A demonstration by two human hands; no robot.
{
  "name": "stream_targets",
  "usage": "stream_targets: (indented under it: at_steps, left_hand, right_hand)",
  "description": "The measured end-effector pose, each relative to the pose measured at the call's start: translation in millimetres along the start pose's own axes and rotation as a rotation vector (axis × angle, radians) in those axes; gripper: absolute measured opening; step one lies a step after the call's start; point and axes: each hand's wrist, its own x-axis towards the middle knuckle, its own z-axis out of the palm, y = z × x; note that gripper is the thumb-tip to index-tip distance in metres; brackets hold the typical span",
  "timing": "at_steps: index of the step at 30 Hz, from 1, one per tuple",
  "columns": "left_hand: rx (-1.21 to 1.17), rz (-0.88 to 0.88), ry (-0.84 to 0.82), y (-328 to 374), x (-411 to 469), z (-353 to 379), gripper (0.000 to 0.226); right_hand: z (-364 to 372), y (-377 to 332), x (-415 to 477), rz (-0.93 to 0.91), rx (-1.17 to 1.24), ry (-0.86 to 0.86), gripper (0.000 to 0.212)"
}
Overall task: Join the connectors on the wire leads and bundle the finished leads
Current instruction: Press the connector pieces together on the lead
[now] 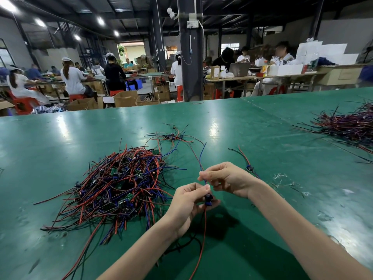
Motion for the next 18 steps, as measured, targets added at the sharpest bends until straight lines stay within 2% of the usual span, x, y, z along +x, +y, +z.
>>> stream_targets:
  at_steps: [4, 10, 15, 18]
  left_hand:
    - [-0.016, -0.013, -0.018, 0, 2, -2, 0.022]
    - [-0.014, -0.071, -0.106, -10, 3, 1, 0.026]
    - [-0.012, -0.073, -0.092, -10, 5, -1, 0.023]
    - [-0.014, -0.074, -0.082, -8, 6, -2, 0.023]
  right_hand:
    - [3, 0, 4, -0.065, 0.058, 0.181, 0.007]
    - [-7, 1, 8, -0.139, 0.118, 0.479, 0.010]
    - [-13, 8, 13, -0.222, -0.055, 0.587, 0.015]
    - [-12, 11, 16, -0.326, -0.250, 0.647, 0.012]
